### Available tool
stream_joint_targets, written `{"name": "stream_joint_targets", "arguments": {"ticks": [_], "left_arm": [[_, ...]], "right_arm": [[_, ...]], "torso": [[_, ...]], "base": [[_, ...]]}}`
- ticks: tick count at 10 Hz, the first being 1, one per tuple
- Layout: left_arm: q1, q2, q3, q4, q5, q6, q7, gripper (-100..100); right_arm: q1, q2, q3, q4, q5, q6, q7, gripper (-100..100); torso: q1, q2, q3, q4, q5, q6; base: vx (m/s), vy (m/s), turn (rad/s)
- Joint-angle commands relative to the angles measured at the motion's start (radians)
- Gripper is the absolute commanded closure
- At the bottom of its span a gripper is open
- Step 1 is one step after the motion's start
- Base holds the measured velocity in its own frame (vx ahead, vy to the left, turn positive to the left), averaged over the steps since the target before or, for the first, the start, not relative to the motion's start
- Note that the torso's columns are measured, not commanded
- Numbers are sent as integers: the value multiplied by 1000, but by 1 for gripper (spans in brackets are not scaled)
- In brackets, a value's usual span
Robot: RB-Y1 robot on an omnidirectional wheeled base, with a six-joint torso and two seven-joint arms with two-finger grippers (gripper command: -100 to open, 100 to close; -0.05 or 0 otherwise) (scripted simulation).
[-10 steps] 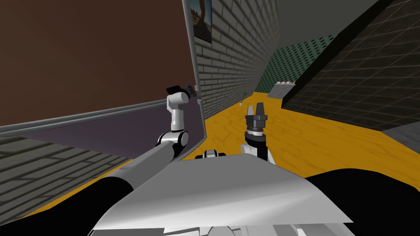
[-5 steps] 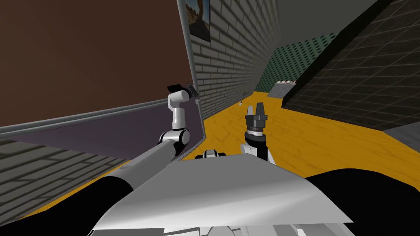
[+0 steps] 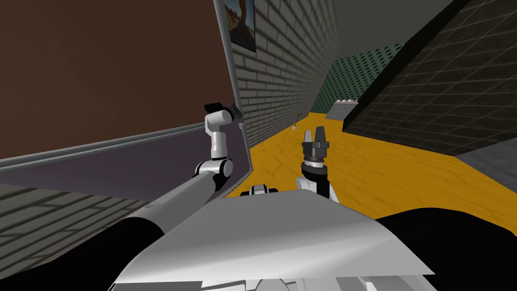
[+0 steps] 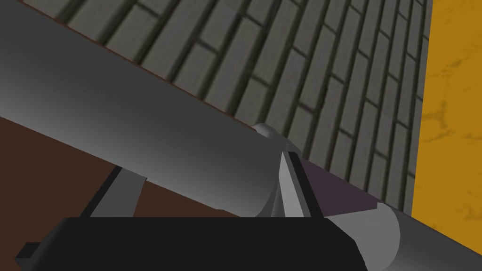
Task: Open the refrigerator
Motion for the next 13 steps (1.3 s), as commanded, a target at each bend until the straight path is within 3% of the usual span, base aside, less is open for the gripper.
{"name": "stream_joint_targets", "arguments": {"ticks": [1, 2, 3, 6, 11, 12, 13], "left_arm": [[-1, -12, -11, -4, 11, 1, -2, 100], [0, -40, -35, -26, 41, 22, -13, 100], [0, -40, -35, -26, 41, 22, -13, 100], [2, -82, -69, -59, 85, 52, -27, 100], [7, -150, -126, -114, 157, 103, -52, 100], [9, -142, -120, -111, 142, 98, -47, 100], [19, -146, -134, -123, 167, 112, -49, 100]], "right_arm": [[0, 0, 0, 0, 0, 0, 0, 0], [0, 0, 0, 0, 0, 0, 0, 0], [-1, 0, 0, 0, 0, 0, 0, 0], [-1, 0, 0, 0, 0, 0, 0, 0], [-1, 0, 0, 0, 0, 0, 0, 0], [-1, 0, 0, 0, 0, 0, 0, 0], [0, 0, 0, 0, 0, 0, 0, 0]], "torso": [[3, 1, 1, 0, 1, -1], [3, 1, 1, 1, 1, 2], [0, 7, 4, 1, -2, 9], [1, 3, 2, 3, 0, 0], [-1, 3, 2, 2, -1, 2], [-4, 1, 1, 2, -2, 5], [-5, -5, -3, 3, -3, 2]], "base": [[4, -25, 39], [-164, 62, -105], [-247, 145, -117], [-241, 92, -100], [-301, 105, -101], [-121, 35, -46], [-123, 67, -86]]}}
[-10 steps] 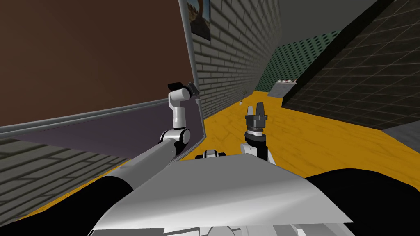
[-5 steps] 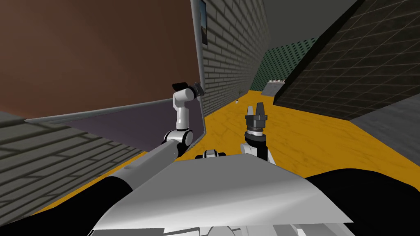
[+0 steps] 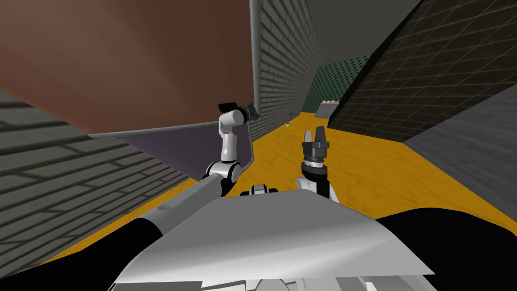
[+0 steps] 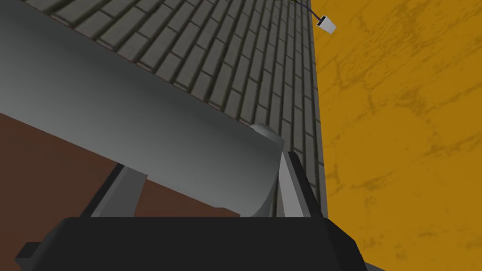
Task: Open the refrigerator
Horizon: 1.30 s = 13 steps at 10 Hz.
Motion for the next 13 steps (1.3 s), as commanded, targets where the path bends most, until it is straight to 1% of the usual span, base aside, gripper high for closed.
{"name": "stream_joint_targets", "arguments": {"ticks": [1, 2, 5, 9, 10, 11, 13], "left_arm": [[12, -1, -22, -28, 46, 19, -4, 100], [18, -1, -32, -42, 69, 29, -6, 100], [35, -2, -65, -84, 138, 58, -12, 100], [58, -4, -108, -140, 231, 96, -19, 100], [56, 0, -97, -130, 220, 84, -23, 100], [68, 1, -110, -149, 250, 101, -22, 100], [85, 4, -130, -193, 302, 128, -17, 100]], "right_arm": [[0, 0, 0, 0, 0, 0, 0, 0], [0, 0, 0, 0, 0, 0, 0, 0], [0, 0, 0, 0, 0, 0, 0, 0], [0, 0, 0, 0, 0, 0, 0, 0], [0, 0, 0, 0, 0, 0, 0, 0], [0, 0, 0, 0, 0, 0, 0, 0], [0, 0, 0, 0, 0, 0, 0, 0]], "torso": [[3, 4, 1, -1, 0, 2], [4, 7, 4, -3, 0, 4], [5, 8, 5, -2, 2, 0], [2, 6, 4, -2, 0, 2], [-1, 7, 4, -3, -1, 4], [-3, 1, 1, -1, -1, 1], [4, 6, 4, -3, 0, 4]], "base": [[-186, 136, -147], [-262, 168, -154], [-306, 145, -149], [-277, 132, -131], [-142, 52, -45], [-126, 76, -38], [-183, 202, -133]]}}
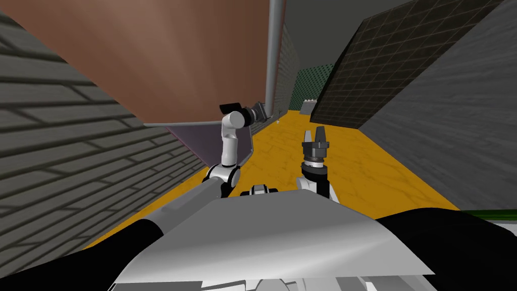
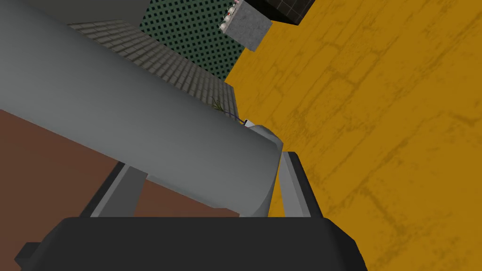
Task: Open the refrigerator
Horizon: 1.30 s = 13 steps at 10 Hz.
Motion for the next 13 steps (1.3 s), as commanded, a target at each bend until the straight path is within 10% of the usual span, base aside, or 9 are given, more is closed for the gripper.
{"name": "stream_joint_targets", "arguments": {"ticks": [1, 7, 8, 13], "left_arm": [[22, 4, -28, -60, 69, 46, 9, 100], [64, 10, -79, -169, 199, 112, 20, 100], [33, 25, -50, -157, 170, 116, 39, -100], [-66, 83, 28, -125, 148, 165, 95, -100]], "right_arm": [[0, 0, 0, 0, 0, 0, 0, 0], [0, 0, 0, 0, 0, 0, 0, 0], [0, 0, 0, 0, 0, 0, 0, 0], [0, 0, 0, 0, 0, 0, 0, 0]], "torso": [[0, 2, 1, 0, 1, -2], [3, 1, 1, 2, 2, -3], [0, 3, 2, 1, 1, -3], [-4, 6, 2, 9, 1, 0]], "base": [[-199, 177, -109], [-202, 160, -79], [-135, 87, -195], [-2, -11, -144]]}}
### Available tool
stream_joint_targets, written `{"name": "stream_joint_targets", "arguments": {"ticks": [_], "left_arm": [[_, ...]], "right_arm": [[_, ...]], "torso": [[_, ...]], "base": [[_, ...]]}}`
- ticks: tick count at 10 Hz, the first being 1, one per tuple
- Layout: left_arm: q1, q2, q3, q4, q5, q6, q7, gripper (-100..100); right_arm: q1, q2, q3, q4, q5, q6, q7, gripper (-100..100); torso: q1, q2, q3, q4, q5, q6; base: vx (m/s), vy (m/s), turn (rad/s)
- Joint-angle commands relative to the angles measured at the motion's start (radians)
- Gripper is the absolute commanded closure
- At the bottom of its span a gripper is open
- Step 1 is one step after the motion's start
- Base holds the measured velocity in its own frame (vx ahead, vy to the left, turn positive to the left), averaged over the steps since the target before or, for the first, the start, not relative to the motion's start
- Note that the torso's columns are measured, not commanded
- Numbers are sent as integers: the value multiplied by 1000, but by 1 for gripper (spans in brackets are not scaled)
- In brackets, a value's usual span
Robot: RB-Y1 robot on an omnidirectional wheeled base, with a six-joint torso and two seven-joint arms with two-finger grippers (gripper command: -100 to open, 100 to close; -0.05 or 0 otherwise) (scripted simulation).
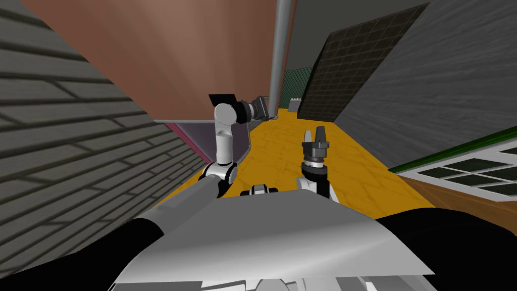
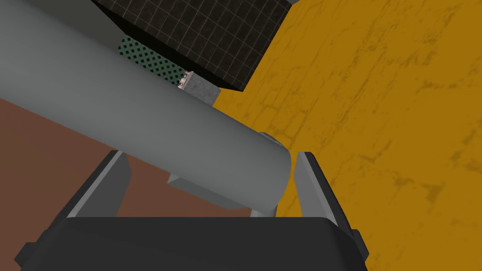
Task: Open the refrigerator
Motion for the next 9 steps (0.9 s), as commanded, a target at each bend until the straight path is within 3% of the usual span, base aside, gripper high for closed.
{"name": "stream_joint_targets", "arguments": {"ticks": [1, 2, 3, 4, 9], "left_arm": [[-54, 28, 42, -3, -12, 25, 39, -100], [-70, 38, 55, 3, -15, 33, 48, -100], [-43, 32, 38, 9, -18, 43, 41, -100], [-44, 34, 39, 11, -18, 48, 43, 0], [-39, 35, 40, 15, -20, 50, 45, 0]], "right_arm": [[0, 0, 0, 0, 0, 0, 0, 0], [0, 0, 0, 0, 0, 0, 0, 0], [0, 0, 0, 0, 0, 0, 0, 0], [0, 0, 0, 0, 0, 0, 0, 0], [0, 0, 0, 0, 0, 0, 0, 0]], "torso": [[1, 5, 3, 3, 1, 0], [1, 7, 5, 6, 1, 0], [2, 10, 5, 9, 2, -1], [3, 7, 5, 4, 1, -2], [1, -5, -2, -6, 0, -2]], "base": [[-32, 8, -115], [-35, 9, -100], [-4, 3, -16], [7, 0, 9], [0, 0, 0]]}}
